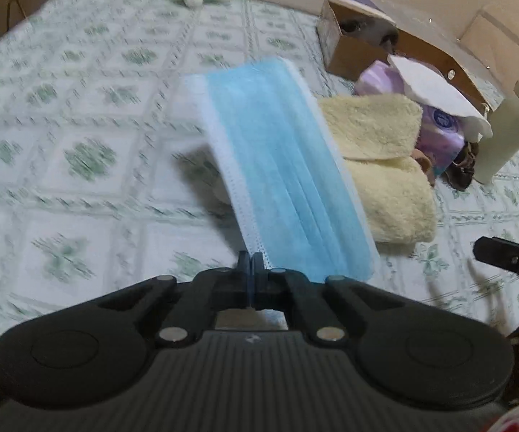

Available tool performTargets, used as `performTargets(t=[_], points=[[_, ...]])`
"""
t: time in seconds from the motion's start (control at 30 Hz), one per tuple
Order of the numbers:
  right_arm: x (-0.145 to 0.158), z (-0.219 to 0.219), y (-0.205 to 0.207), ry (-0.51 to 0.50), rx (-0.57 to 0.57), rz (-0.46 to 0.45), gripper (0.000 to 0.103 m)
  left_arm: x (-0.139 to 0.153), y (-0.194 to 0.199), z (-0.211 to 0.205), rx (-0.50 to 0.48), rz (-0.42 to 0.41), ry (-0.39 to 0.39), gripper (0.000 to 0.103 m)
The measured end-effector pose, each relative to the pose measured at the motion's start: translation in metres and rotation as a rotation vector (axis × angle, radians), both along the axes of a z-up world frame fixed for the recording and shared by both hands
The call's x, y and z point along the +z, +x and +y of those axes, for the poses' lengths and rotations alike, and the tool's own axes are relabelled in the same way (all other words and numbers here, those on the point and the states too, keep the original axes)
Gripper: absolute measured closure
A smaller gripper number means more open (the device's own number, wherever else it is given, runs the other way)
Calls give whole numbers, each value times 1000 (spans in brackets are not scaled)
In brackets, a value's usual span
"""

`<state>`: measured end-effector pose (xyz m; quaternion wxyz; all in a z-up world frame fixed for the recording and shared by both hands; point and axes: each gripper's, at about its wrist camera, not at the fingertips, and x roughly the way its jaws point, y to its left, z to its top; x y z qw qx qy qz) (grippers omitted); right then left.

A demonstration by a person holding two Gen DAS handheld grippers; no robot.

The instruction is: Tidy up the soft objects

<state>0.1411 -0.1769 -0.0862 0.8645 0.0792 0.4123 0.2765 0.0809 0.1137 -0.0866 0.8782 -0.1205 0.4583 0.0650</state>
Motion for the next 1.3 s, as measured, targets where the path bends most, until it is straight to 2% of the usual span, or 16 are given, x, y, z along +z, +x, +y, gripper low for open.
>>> performTargets(t=[0.17, 0.27, 0.3, 0.37, 0.43, 0.53, 0.63, 0.77, 0.87, 1.13, 1.23, 1.3], points=[[-3, 3, 2, 0, 7, 9, 35, 18, -7, 26, -16, -39, 113, 103], [-3, 5, 2, 3, 14, 6, 35, 27, -4, 40, -15, -47, 264, 103], [-3, 6, 2, 4, 15, 5, 35, 31, -2, 44, -26, -42, 288, 102], [-3, 8, 2, 5, 16, 3, 35, 36, 0, 50, -37, -35, 253, 89], [-3, 10, 2, 7, 19, 3, 35, 37, -1, 46, -54, -38, 183, 62], [-4, 14, 3, 3, 25, 5, 35, 30, -4, 20, -100, -39, 136, 51], [-5, 16, 3, 0, 29, 9, 35, 17, -3, -18, -150, -23, 136, 39], [-4, 15, 2, -7, 28, 7, 35, -2, 4, -56, -197, 11, 255, 39], [-5, 12, 3, -7, 19, 10, 35, -9, 8, -61, -192, 18, 345, 39], [-8, 21, 3, 1, 51, 5, 35, -2, 3, -5, -91, 15, 390, 41], [-8, 32, 3, 8, 90, -14, 35, 4, 0, 5, -139, 6, 382, 41], [-6, 41, 4, 5, 114, -35, 35, 9, -1, 1, -195, -27, 417, 40]])
